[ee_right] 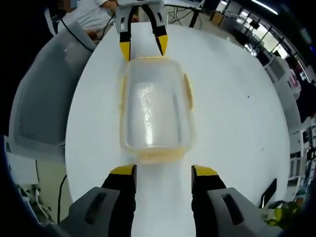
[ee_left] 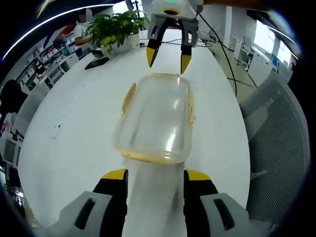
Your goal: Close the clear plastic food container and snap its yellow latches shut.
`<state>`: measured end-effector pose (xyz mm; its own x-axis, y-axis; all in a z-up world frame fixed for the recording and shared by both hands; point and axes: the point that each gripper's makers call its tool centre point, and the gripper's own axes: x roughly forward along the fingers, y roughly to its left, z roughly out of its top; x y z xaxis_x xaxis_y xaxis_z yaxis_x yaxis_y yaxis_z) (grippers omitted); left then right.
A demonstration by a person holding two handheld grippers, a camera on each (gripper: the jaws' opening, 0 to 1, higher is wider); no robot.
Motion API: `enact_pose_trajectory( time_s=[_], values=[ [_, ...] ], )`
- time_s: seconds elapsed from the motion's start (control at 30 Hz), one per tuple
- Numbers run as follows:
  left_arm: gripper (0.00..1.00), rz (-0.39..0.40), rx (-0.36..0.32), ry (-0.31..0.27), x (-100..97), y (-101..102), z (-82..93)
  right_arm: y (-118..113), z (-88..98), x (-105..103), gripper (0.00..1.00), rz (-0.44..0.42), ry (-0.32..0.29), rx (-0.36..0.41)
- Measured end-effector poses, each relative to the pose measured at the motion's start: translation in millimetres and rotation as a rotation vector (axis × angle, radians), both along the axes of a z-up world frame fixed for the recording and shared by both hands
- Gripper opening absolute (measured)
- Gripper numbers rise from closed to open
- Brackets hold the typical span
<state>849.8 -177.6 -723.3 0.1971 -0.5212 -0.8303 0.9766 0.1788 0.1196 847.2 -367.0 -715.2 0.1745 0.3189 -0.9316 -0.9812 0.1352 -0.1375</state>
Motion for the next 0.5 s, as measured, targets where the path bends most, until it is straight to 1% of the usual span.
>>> enact_pose_trajectory(
  time_s=[0.17, 0.3, 0.5],
  values=[
    [0.41, -0.011, -0.007, -0.004, 4.5, -0.1, 0.4, 4.2, -0.6, 1.7, 0.42, 0.014, 0.004, 0.015],
    [0.44, -0.042, -0.012, -0.008, 5.8, -2.1, -1.3, 7.2, -3.1, 2.0, 0.42, 0.032, 0.01, 0.03],
    [0.47, -0.066, -0.025, -0.009, 9.3, -4.8, -4.1, 11.1, -6.7, 0.9, 0.41, 0.064, 0.014, 0.049]
  ],
)
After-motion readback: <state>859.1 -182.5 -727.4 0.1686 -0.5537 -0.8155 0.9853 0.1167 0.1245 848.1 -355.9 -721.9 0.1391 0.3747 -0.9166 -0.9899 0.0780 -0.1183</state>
